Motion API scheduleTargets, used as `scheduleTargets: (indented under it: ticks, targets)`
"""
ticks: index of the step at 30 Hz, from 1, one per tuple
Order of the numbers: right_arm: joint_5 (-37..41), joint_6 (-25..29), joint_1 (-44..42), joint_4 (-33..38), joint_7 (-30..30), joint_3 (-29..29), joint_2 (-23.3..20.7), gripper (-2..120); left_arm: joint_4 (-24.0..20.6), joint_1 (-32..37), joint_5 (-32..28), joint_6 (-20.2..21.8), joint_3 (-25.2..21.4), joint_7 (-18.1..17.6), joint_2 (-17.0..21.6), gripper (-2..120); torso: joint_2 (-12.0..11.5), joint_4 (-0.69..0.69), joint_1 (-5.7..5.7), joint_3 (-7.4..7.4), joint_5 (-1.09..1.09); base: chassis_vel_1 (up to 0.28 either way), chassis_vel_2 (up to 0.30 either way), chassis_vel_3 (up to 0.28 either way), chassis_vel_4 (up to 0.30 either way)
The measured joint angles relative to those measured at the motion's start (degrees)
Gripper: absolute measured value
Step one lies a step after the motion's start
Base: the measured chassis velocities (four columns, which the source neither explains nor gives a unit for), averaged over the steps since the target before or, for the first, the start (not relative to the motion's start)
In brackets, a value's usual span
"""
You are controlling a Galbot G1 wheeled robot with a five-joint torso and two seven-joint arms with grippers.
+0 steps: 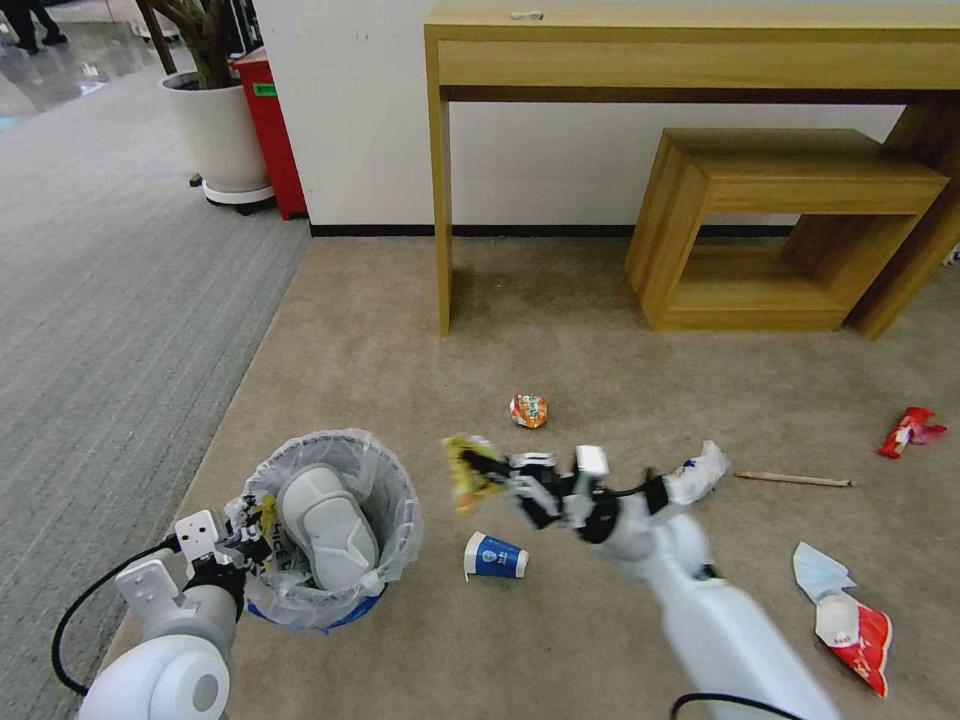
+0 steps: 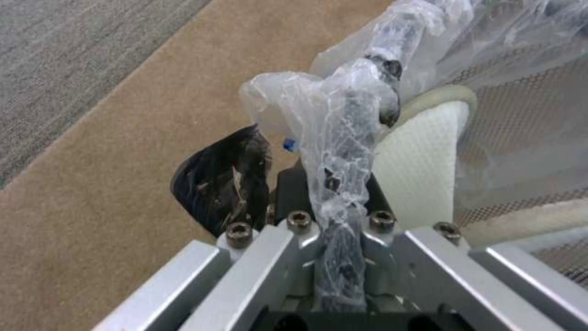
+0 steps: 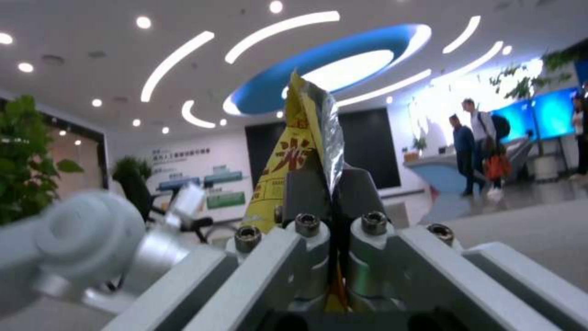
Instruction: Pick up the trash bin and place the garbage on the floor into it.
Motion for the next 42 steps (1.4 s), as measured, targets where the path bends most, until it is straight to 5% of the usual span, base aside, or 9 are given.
scheduleTargets:
  ticks: [17, 32, 38, 42]
  targets:
    - [-8.16, 1.58, 1.35, -4.04, 9.34, -6.01, 1.86, 0, -6.13, 1.66, -1.58, 1.58, 3.28, -0.31, -0.18, 0, 0.00, -0.01, 0.00, 0.00, 0.01, 0.000, 0.000, 0.000, 0.000]
    - [-6.95, 1.94, -0.56, 0.12, 9.94, -1.65, 0.48, 56, -4.19, 1.07, -1.40, 1.45, 2.29, -0.23, 0.19, 0, -0.02, 0.00, 0.00, 0.00, 0.00, 0.000, 0.000, 0.000, 0.000]
    - [-9.36, -0.59, -1.97, 3.29, 18.13, 3.74, -1.23, 75, -1.83, -0.41, -2.52, 1.02, -1.49, -0.15, 1.53, 0, -0.02, 0.00, 0.00, 0.00, -0.01, 0.000, 0.000, 0.000, 0.000]
    - [-18.44, -7.02, -4.31, 4.45, 26.12, 8.26, -7.54, 92, -0.45, -1.69, -4.35, 1.01, -4.49, -0.16, 2.76, 0, -0.01, -0.02, 0.00, 0.00, 0.00, 0.000, 0.000, 0.000, 0.000]
